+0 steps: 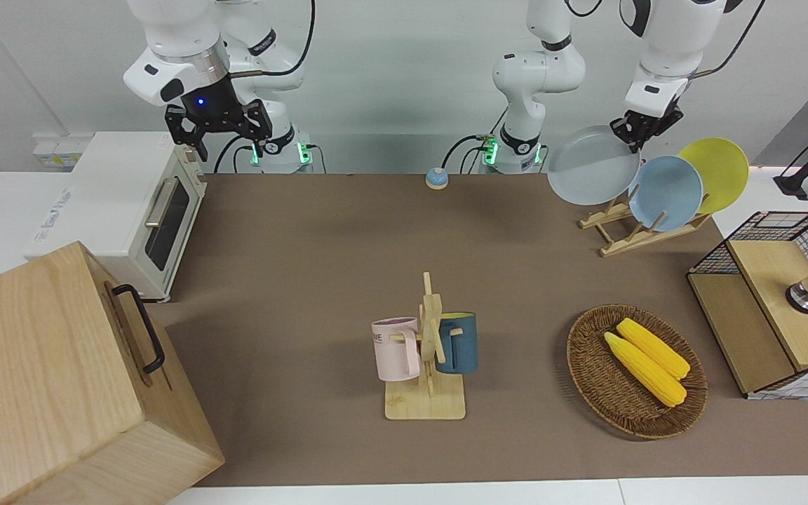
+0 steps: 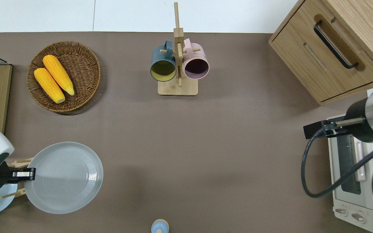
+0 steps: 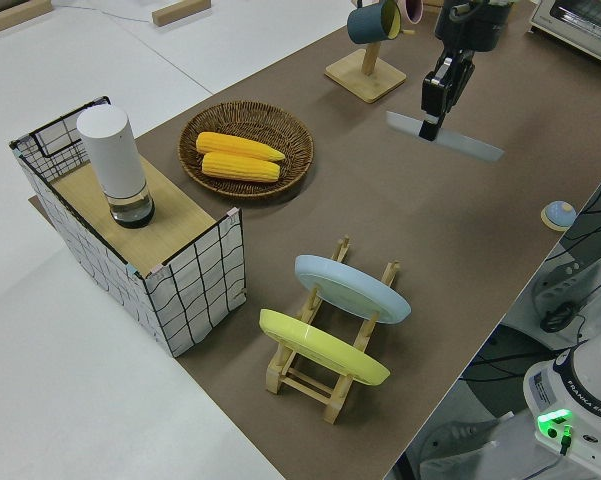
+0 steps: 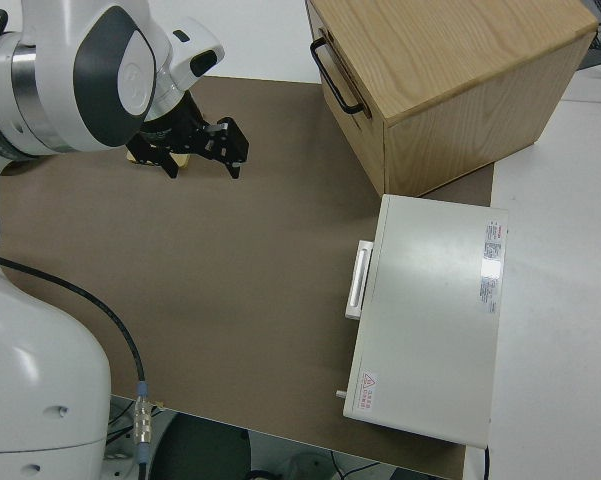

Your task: Pick gray plate from table and place it on lower plate rack with left arm

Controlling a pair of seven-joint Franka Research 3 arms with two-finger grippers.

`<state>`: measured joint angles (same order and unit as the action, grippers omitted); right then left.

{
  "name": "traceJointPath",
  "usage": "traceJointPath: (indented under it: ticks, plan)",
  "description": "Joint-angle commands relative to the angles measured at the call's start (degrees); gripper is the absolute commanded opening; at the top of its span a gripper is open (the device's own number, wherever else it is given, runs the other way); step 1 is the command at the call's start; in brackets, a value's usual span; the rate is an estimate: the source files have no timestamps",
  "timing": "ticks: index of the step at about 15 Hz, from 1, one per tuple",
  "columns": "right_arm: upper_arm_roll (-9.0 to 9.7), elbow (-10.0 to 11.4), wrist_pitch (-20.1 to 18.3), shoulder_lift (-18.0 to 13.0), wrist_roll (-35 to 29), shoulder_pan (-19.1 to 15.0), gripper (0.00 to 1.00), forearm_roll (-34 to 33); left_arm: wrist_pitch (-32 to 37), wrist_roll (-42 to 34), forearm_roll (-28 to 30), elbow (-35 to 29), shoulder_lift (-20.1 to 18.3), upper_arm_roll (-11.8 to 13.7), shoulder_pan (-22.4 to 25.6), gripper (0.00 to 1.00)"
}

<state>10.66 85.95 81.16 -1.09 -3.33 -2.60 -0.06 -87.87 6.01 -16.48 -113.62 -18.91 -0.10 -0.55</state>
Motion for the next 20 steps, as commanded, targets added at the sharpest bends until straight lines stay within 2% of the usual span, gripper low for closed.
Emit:
traceJointPath:
  ticks: [1,6,9,12,17,20]
  plan:
    - [0.33,-0.3,-0.8,-0.1,0.0,-0.6,0.990,0.6,2.1,4.8,-8.1,1.3,0.6,-0.8,-0.4,0.00]
    - [0.33,-0.3,-0.8,-0.1,0.1,-0.6,0.987,0.6,2.8,9.9,-18.0,0.3,1.6,-2.2,-1.1,0.00]
    - [0.33,-0.3,-0.8,-0.1,0.0,-0.6,0.987,0.6,2.7,10.7,-21.7,-0.5,2.3,-3.1,-1.1,0.00]
    - [0.33,-0.3,-0.8,-0.1,0.0,-0.6,0.990,0.6,2.3,13.5,-26.7,-3.5,2.3,-4.6,-1.1,0.00]
    - [0.33,-0.3,-0.8,-0.1,0.0,-0.6,0.990,0.6,1.6,19.1,-31.4,-7.8,3.5,-6.0,-1.4,0.00]
    - [0.33,-0.3,-0.8,-0.1,0.1,-0.6,0.990,0.6,1.2,21.8,-32.1,-9.8,3.9,-6.2,-1.8,0.00]
